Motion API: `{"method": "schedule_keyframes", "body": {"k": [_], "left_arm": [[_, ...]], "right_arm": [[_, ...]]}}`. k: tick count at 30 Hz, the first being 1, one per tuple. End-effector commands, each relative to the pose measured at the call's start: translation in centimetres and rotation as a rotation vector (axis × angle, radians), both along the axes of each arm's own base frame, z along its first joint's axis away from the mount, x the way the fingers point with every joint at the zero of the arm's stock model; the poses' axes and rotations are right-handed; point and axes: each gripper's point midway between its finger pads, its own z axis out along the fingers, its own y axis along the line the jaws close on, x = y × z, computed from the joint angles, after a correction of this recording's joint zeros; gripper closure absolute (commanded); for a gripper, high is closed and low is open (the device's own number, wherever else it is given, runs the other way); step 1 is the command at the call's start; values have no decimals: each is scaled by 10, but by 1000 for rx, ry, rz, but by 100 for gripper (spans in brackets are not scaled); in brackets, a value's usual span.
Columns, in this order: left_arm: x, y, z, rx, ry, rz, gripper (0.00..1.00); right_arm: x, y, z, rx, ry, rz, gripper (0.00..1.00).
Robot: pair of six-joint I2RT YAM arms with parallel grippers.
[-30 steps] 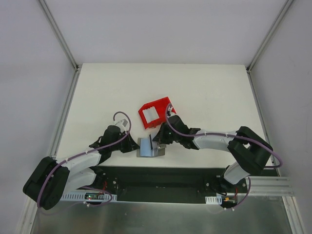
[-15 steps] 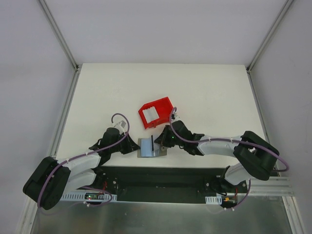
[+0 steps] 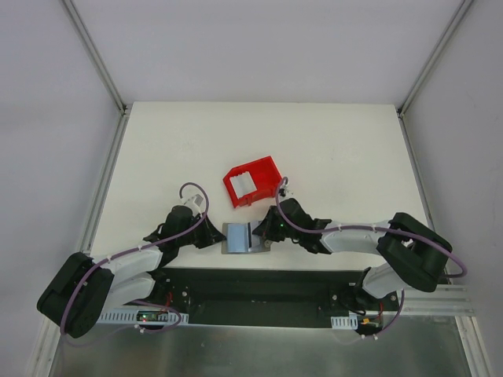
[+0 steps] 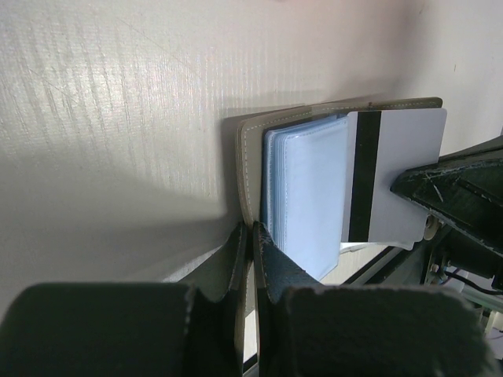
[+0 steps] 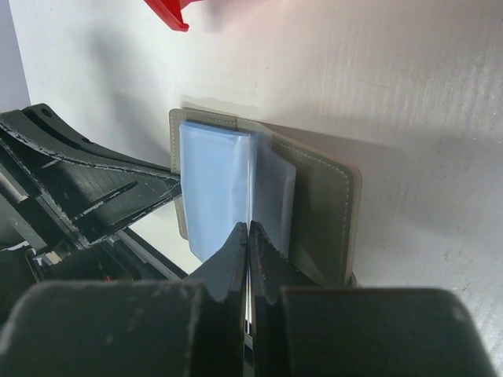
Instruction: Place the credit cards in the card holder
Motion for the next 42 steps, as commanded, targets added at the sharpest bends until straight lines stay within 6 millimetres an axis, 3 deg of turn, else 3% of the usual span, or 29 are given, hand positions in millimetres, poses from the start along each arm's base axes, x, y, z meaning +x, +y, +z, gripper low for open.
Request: {"method": "schedule_keyframes", "body": {"k": [1,8,13,22,42], "left_arm": [[-7,10,-16,49,40,19,100],[-7,9,-16,49,41,16,100],[-6,9,-15,46,38,17,100],[-6,10,-16,53,34,19,100],[-7,11,-16,54,36,21,100]], "right_arm": [[4,11,17,80,-29,-16,100],[-4,20,13,120,23,10,99],[-5,11,3,111,30,-19,100],[-5,9,12,122,-4,-4,100],[-11,17,-24,148,92,-24,100]]}}
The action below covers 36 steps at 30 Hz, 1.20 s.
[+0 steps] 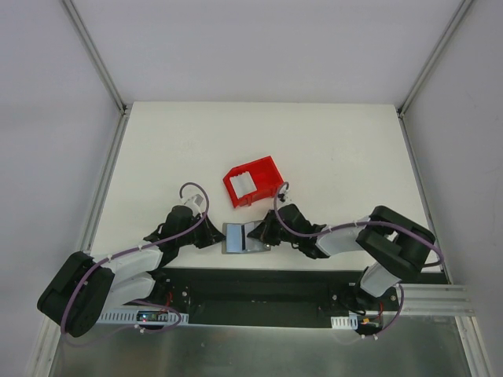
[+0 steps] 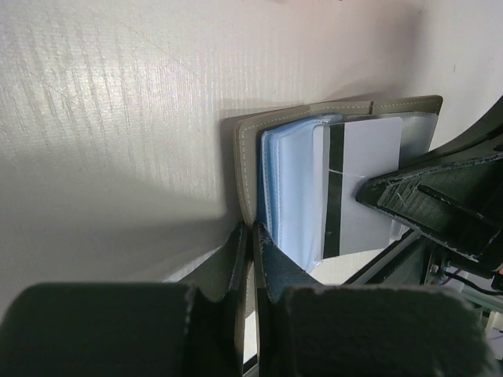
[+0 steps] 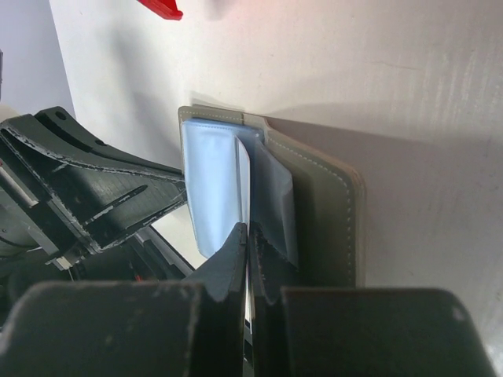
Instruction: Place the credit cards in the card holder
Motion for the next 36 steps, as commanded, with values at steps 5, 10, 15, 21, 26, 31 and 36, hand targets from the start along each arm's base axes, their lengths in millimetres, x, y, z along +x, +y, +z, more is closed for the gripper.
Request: {"method": "schedule_keyframes", "body": {"k": [5,10,15,21,26,31,36], "left_arm": [[-8,12,-17,52,39,23,100],[-7,11,-16,49,36,22,100],[-7,11,-14,47,30,25,100],[-6,11,-13,52,23,21,100],[-4,9,-7,42,7,14,100],[-2,7,-4,40,-2,3,100],[-2,7,-4,41,3,-1,100]], "right_arm": [[-8,5,-12,40,41,4,100],[-16,13,-15,1,61,35,100],[-14,11,-16,-47,52,26,97],[2,-22,-7,-266,-15,1,61],[12,-29,9,-371,-73,24,45],[1,-5,3,-348,-29,117,47],[-8,13,0,-328,3,182,50]]}}
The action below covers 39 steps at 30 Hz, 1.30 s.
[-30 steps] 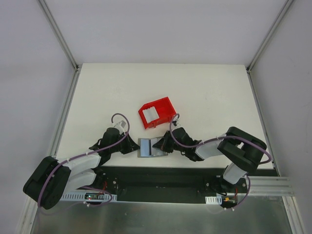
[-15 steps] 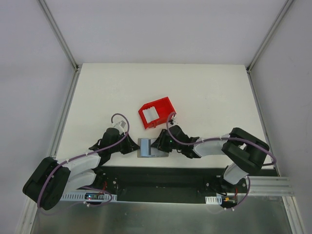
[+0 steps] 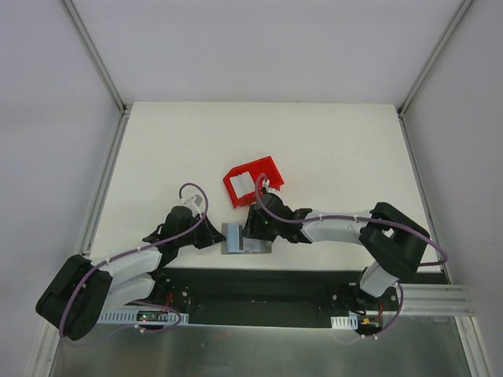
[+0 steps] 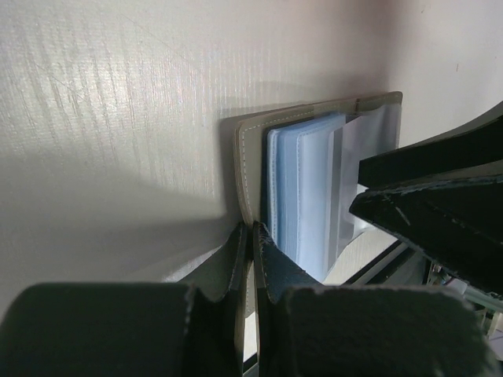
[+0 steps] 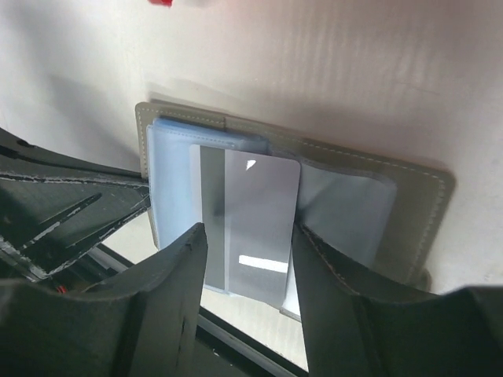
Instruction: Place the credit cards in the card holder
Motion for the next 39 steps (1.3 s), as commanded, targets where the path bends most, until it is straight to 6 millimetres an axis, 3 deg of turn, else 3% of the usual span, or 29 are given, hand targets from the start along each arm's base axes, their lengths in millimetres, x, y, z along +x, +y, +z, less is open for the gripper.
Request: {"method": "schedule_keyframes", "body": {"k": [1,8,11,20,26,30,39], "left_arm": [[-1,5,-5,34,5,-3,100],[0,5,-5,35,5,-2,100],[0,4,-4,33,1,-6,100],[1,3,-3,30,-3,-9,100],[3,4,5,33,-25,-9,100],[6,5,14,33,-51,0,100],[10,4,23,43,-66,-9,100]], "right_arm": [[-13,13,-2,-7,44,87,52],[-12,34,15,80,6,139,59],[-12,44,21,125,2,163,70],[-15,60,23,197,19,200,70],[1,26,24,126,-36,122,53],[0,7,22,53,-35,132,53],[-28,-33,13,-82,36,185,59]]}}
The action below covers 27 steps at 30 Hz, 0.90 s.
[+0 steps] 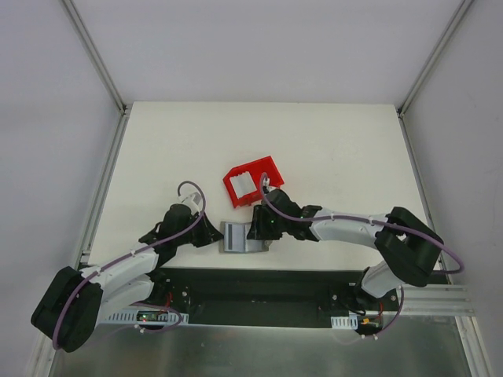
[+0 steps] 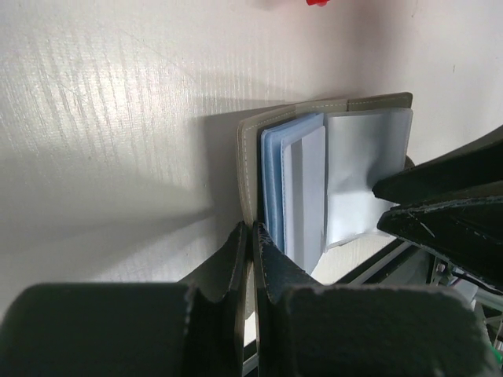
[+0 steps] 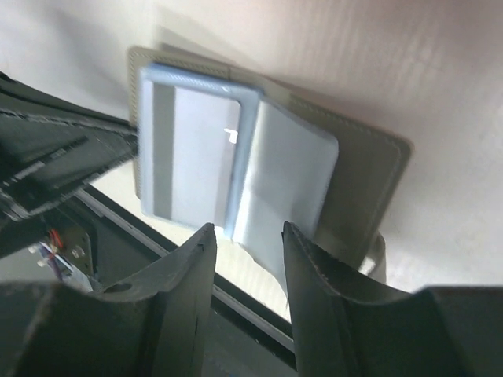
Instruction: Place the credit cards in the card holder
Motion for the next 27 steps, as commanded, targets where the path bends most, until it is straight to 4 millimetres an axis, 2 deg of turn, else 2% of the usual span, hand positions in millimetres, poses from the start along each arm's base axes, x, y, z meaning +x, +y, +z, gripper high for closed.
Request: {"method": "schedule_keyframes", "body": {"k": [1,4,7,11,15,21,27], "left_arm": [[9,0,11,16,-38,-7,100],[9,-1,13,19,-43,-10,100],[9,-1,14,15,-45,-14,100],[9,-3,16,14,-48,-27,100],[8,-3,16,15,-48,-35,100],[8,-7,22,6,-58,-66,100],[9,-11,35,13,-77,-114,100]], "right_arm": [[-18,-32,-3,-119,21,45,60],[-25,-55,1,-205,16,57,60],[-25,-73,-6,-285,17,52,62],[-26,-77,-21,-332,47,57,64],[-15,-84,-33,-403,29,5,67],[-2,-93,-39,-457,26,-53,68],[5,-86,-34,-377,79,-62,71]]}}
